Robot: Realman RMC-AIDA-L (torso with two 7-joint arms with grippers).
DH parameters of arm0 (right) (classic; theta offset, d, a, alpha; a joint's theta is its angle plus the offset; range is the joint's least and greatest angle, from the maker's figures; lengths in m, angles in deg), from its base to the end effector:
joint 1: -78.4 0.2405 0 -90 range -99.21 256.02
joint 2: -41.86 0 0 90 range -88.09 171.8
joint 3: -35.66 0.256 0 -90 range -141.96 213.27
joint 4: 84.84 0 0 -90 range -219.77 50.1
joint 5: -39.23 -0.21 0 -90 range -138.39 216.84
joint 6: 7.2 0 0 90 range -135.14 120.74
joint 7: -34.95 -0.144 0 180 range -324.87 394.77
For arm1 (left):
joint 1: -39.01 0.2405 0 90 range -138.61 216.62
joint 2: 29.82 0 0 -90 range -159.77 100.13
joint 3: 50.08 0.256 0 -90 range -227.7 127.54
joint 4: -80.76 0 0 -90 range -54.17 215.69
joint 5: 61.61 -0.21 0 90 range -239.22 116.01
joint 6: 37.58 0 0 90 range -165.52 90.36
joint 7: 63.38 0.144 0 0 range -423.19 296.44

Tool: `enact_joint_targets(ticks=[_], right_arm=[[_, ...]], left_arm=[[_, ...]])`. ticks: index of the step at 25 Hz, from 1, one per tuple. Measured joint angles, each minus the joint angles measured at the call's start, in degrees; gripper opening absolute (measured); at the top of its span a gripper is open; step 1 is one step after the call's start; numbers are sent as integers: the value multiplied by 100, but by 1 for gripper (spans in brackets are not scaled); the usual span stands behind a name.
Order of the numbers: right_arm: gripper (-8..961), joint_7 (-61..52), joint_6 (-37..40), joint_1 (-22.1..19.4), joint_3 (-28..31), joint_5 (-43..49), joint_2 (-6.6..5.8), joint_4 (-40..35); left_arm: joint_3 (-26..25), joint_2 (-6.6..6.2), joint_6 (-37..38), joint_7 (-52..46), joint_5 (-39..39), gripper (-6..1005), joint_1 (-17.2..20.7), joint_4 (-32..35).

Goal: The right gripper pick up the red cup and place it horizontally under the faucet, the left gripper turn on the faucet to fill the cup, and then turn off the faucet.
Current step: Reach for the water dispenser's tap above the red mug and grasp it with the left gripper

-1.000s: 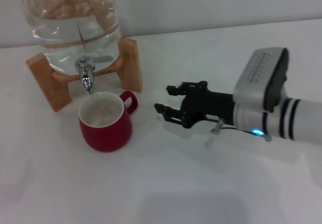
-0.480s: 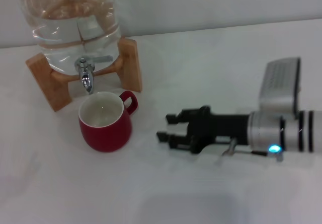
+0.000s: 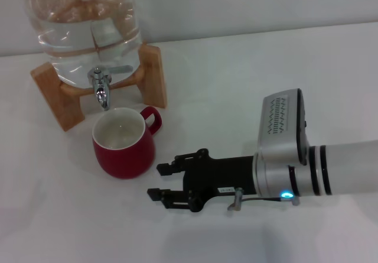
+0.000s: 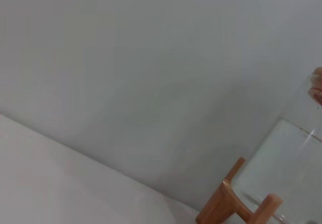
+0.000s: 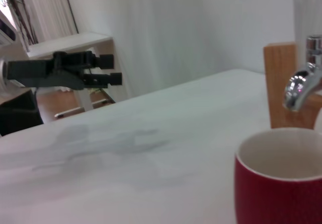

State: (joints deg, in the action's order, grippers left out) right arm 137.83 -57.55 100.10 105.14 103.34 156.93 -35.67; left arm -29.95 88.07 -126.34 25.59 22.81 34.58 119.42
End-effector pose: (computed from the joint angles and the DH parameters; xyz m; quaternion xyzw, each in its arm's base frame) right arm 0.2009 0.3045 -0.1033 -0.9557 0.1629 0.2135 0.1206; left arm -0.3968 0.2079 0.0966 -0.6870 -0.4727 -0.3996 0.3807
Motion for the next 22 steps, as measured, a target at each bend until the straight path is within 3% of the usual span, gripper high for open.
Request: enact_joint_targets(ticks=[8, 22], right_arm=[[512, 33, 194, 97, -319, -176, 34, 84], [512, 697, 830, 440, -1180, -1352, 65, 114]], left_arm=[[0, 13, 0, 14, -2, 876, -9, -4], [0, 34, -1, 38, -6, 876, 20, -18]])
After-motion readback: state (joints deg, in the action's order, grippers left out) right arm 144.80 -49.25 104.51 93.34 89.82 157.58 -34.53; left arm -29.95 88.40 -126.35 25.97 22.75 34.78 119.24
